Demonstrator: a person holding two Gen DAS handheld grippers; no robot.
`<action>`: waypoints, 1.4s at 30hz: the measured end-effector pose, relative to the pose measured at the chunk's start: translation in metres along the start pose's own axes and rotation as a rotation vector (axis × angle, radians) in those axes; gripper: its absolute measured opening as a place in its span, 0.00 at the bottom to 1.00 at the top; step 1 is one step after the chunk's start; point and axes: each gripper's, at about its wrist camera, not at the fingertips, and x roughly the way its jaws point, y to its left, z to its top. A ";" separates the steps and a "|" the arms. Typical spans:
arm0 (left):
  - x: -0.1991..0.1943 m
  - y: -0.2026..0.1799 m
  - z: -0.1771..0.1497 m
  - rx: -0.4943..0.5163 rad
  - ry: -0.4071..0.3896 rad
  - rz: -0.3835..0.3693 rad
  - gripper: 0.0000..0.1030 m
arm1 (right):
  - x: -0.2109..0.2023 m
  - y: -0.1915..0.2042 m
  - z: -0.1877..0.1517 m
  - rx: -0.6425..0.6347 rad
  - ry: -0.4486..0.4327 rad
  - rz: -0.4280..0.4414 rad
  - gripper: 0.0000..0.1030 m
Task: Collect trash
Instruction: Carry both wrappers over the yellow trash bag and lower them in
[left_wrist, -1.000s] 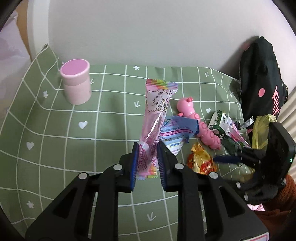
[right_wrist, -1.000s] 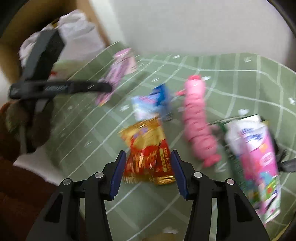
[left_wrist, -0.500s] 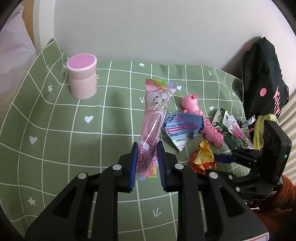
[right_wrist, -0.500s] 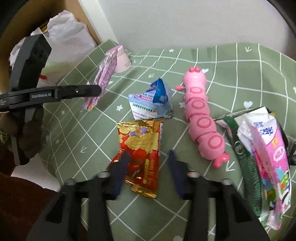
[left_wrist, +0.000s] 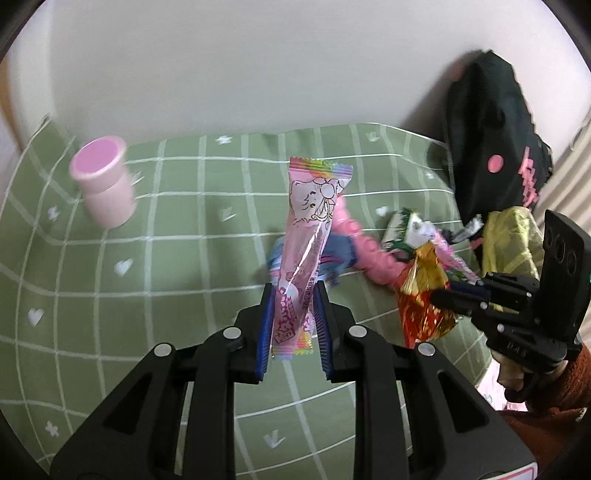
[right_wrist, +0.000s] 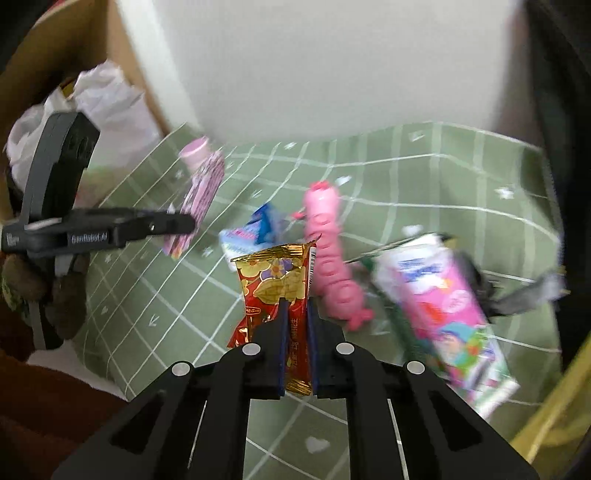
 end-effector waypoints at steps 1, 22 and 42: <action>0.001 -0.005 0.003 0.013 -0.002 -0.011 0.19 | -0.006 -0.004 0.000 0.012 -0.012 -0.016 0.10; 0.011 -0.283 0.107 0.561 -0.052 -0.462 0.17 | -0.240 -0.099 -0.053 0.321 -0.350 -0.689 0.10; 0.091 -0.397 0.044 0.757 0.225 -0.499 0.17 | -0.299 -0.149 -0.136 0.539 -0.346 -0.794 0.10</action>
